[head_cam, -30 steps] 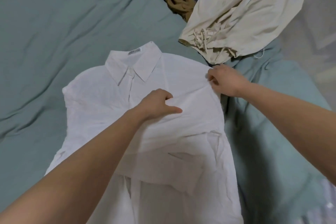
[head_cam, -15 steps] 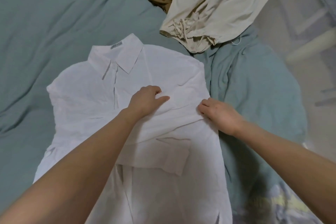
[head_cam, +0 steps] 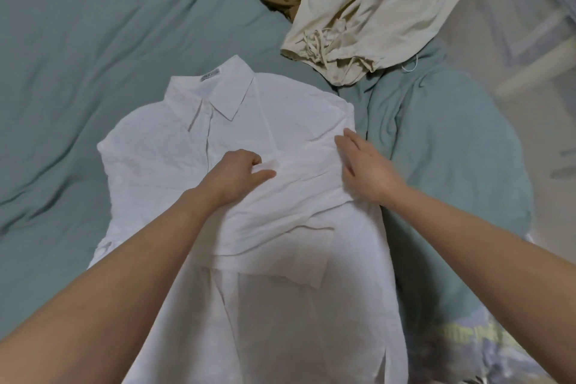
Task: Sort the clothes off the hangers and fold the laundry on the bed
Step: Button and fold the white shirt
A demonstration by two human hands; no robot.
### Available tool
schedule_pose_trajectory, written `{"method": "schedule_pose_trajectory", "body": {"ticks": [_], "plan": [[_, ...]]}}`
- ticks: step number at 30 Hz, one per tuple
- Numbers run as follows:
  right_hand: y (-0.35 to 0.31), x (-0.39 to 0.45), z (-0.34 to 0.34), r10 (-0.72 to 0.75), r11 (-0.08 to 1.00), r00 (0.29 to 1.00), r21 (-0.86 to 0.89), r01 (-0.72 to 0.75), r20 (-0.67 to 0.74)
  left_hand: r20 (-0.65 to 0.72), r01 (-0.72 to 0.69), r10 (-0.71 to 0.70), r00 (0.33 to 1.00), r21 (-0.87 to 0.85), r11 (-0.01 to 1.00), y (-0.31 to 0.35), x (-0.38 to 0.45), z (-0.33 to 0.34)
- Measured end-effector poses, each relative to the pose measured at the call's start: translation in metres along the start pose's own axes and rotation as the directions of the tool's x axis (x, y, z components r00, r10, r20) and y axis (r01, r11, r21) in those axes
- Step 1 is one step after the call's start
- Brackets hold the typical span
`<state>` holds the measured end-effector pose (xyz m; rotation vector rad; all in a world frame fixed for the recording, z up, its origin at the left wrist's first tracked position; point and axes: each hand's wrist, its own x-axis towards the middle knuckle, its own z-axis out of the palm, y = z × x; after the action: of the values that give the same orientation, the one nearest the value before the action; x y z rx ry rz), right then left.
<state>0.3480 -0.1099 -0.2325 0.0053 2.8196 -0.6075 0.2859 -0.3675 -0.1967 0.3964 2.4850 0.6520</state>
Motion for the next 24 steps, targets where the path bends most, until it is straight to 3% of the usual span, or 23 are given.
{"method": "schedule_pose_trajectory", "body": {"ticks": [4,11,14,17,19,22,24], "plan": [[-0.002,0.010,0.009,0.042,0.982,0.971,-0.189,0.003,0.235,0.141,0.254,-0.265,0.954,0.091,0.963,-0.002,-0.012,-0.002],[-0.011,0.016,0.011,0.126,0.946,0.939,-0.324,-0.017,0.319,0.430,0.298,-0.295,0.853,0.062,0.952,-0.022,-0.032,-0.012],[-0.018,0.016,0.012,0.173,0.952,0.914,-0.300,-0.060,0.367,0.371,0.341,-0.320,0.871,0.011,0.940,-0.028,-0.040,-0.017],[-0.024,0.017,0.009,0.215,0.949,0.906,-0.295,-0.106,0.364,0.184,0.237,-0.265,0.946,0.162,0.958,-0.026,-0.043,-0.017],[-0.025,0.017,0.008,0.156,0.971,0.968,-0.210,-0.114,0.195,0.095,0.140,-0.168,0.981,0.250,0.958,-0.021,-0.050,-0.014],[-0.025,0.016,0.005,0.220,0.967,0.969,0.161,-0.200,-0.114,0.032,-0.124,0.121,0.992,0.337,0.933,-0.017,-0.060,-0.004],[-0.019,0.016,0.002,0.317,0.900,0.932,0.367,-0.237,-0.176,0.146,-0.311,0.276,0.950,0.355,0.882,-0.016,-0.061,0.001]]}}
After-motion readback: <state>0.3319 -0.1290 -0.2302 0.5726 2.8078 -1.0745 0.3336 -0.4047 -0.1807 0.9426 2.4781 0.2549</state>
